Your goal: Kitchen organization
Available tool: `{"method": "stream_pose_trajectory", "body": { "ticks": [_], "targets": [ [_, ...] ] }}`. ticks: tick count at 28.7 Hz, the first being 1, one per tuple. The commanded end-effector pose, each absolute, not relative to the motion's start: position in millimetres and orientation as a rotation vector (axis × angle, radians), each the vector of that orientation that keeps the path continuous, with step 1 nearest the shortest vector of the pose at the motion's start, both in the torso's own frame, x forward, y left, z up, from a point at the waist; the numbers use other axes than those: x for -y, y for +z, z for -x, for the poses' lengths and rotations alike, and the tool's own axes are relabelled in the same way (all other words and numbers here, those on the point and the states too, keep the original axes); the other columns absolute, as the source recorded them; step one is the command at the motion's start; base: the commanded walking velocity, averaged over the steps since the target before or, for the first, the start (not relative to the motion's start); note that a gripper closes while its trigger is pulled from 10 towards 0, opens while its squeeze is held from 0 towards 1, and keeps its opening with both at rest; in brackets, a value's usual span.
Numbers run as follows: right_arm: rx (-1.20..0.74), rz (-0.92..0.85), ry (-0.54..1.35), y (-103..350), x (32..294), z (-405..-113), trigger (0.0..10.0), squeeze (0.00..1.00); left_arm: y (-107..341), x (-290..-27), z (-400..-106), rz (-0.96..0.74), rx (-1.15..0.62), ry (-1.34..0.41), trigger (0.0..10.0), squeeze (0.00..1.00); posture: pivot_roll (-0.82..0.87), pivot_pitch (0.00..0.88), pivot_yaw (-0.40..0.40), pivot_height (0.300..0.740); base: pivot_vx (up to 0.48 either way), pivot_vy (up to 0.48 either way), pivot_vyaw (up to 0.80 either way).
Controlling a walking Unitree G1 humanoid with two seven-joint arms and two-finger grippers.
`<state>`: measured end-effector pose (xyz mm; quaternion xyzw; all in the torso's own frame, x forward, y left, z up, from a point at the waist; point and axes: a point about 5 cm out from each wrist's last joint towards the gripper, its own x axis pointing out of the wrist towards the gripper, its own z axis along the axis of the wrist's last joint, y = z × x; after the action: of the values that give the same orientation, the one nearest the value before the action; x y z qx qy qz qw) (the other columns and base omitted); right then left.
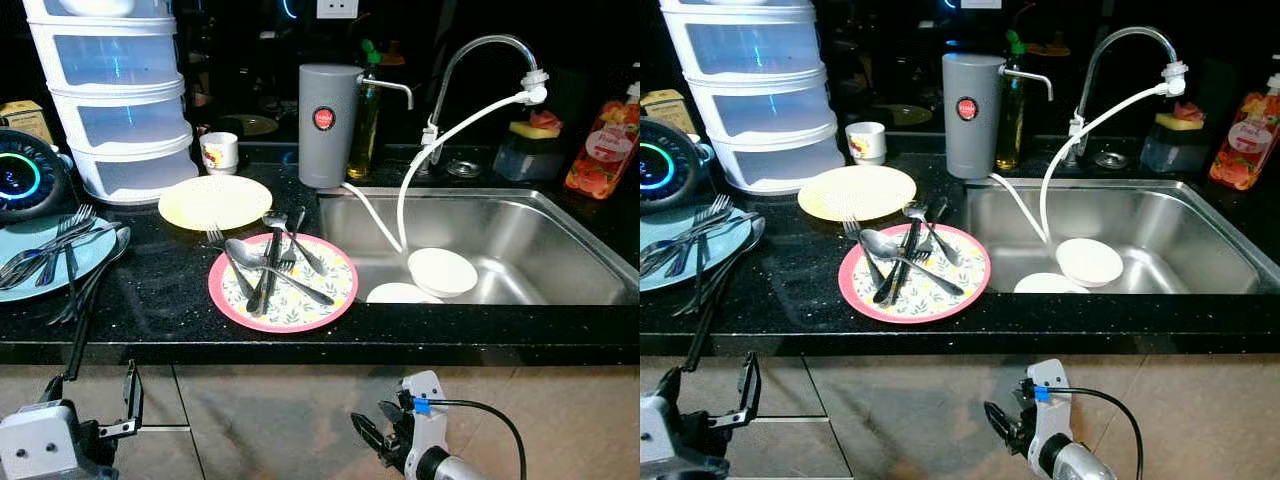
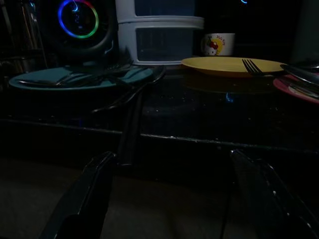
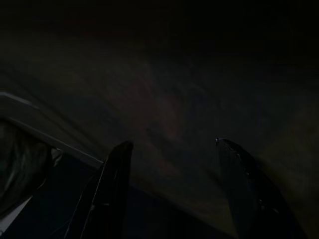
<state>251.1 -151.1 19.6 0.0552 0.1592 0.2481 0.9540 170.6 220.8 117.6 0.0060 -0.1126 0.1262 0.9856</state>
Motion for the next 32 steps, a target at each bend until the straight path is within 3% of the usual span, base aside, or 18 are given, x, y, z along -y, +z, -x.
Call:
{"method": "stream_pose_trajectory", "body": {
  "ticks": [1,7,23,24,26,27,28,30,31,32],
  "targets": [
    [-0.287,-0.137,0.571,26.7,144.2,-249.4,10.0,0.0,118.6,-222.0,-172.0,-0.013,0.225,0.28,10.0,1.0,0.05,0.005,-0.033,0.74,0.0,0.0,0.0],
    [-0.203,-0.14,0.734,41.6,128.5,-241.1,10.0,0.0,126.1,-231.0,-172.1,-0.047,0.25,0.358,10.0,1.0,0.04,0.002,-0.029,0.74,0.0,0.0,0.0],
    [-0.226,-0.109,0.796,41.0,124.7,-234.9,10.0,0.0,129.1,-231.0,-169.6,-0.025,0.252,0.445,10.0,1.0,0.04,0.004,-0.036,0.74,0.0,0.0,0.0],
    [-0.228,-0.107,0.798,40.8,124.8,-235.0,10.0,0.0,126.7,-229.7,-170.3,-0.006,0.236,0.439,10.0,0.92,0.04,0.004,-0.036,0.74,0.0,0.0,0.0],
    [-0.23,-0.106,0.799,40.7,124.8,-235.0,10.0,0.0,125.0,-228.9,-170.8,0.006,0.225,0.433,10.0,0.92,0.04,0.004,-0.036,0.74,0.0,0.0,0.0],
    [-0.231,-0.105,0.802,40.6,124.5,-234.8,10.0,0.0,123.0,-228.3,-170.8,0.017,0.212,0.43,10.0,0.72,0.05,0.005,-0.036,0.74,0.0,0.0,0.0],
    [-0.231,-0.104,0.804,40.6,124.0,-234.8,10.0,0.0,121.7,-228.7,-170.3,0.018,0.206,0.433,10.0,0.59,0.04,0.005,-0.034,0.74,0.0,0.0,0.0],
    [-0.232,-0.1,0.808,40.6,123.3,-234.8,10.0,0.0,120.4,-229.9,-169.2,0.013,0.199,0.438,10.0,0.48,0.04,0.005,-0.034,0.74,0.0,0.0,0.0],
    [-0.231,-0.1,0.808,40.8,123.1,-235.0,10.0,0.0,120.1,-230.7,-169.2,0.01,0.198,0.439,10.0,0.36,0.04,0.005,-0.034,0.74,0.0,0.0,0.0],
    [-0.231,-0.1,0.808,40.8,123.1,-235.0,10.0,0.0,120.1,-230.7,-169.2,0.01,0.198,0.439,10.0,0.36,0.04,0.005,-0.034,0.74,0.0,0.0,0.0]
  ]
}}
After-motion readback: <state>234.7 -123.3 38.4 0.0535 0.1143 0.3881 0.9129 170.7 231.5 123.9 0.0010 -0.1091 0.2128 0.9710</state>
